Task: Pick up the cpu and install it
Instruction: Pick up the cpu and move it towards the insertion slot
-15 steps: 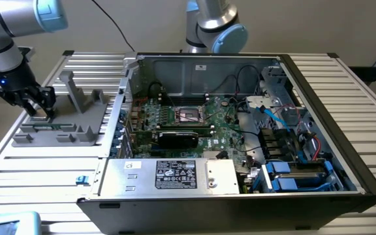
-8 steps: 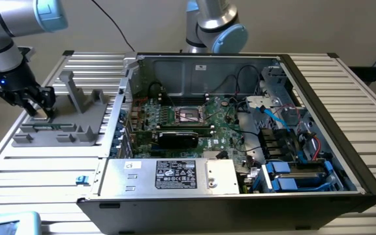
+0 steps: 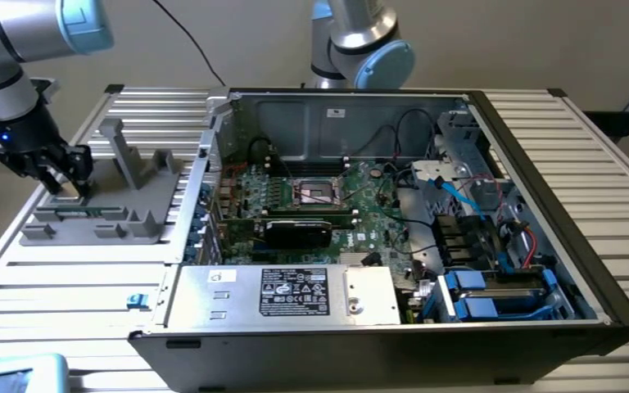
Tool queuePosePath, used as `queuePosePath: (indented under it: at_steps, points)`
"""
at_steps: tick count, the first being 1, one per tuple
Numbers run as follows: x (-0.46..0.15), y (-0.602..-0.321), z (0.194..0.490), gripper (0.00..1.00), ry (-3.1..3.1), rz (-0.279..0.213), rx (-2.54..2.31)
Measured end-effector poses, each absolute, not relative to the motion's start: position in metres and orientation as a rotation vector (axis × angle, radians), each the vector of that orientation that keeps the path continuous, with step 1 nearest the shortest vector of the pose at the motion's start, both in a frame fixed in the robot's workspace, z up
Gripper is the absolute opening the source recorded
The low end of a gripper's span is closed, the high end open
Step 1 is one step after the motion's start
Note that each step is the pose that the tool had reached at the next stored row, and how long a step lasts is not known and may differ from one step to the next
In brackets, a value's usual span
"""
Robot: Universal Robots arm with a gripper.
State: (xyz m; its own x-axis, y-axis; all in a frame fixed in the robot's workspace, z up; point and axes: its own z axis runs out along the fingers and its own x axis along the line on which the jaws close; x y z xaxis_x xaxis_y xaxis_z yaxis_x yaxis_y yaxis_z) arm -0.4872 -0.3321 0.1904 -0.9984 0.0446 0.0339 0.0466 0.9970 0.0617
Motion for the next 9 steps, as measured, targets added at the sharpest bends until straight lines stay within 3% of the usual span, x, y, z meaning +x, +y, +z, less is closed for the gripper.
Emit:
queuePosePath:
  at_steps: [9]
  points:
    - [-0.4872, -0.3321, 0.1943, 0.55, -3.107, -0.088, -0.071]
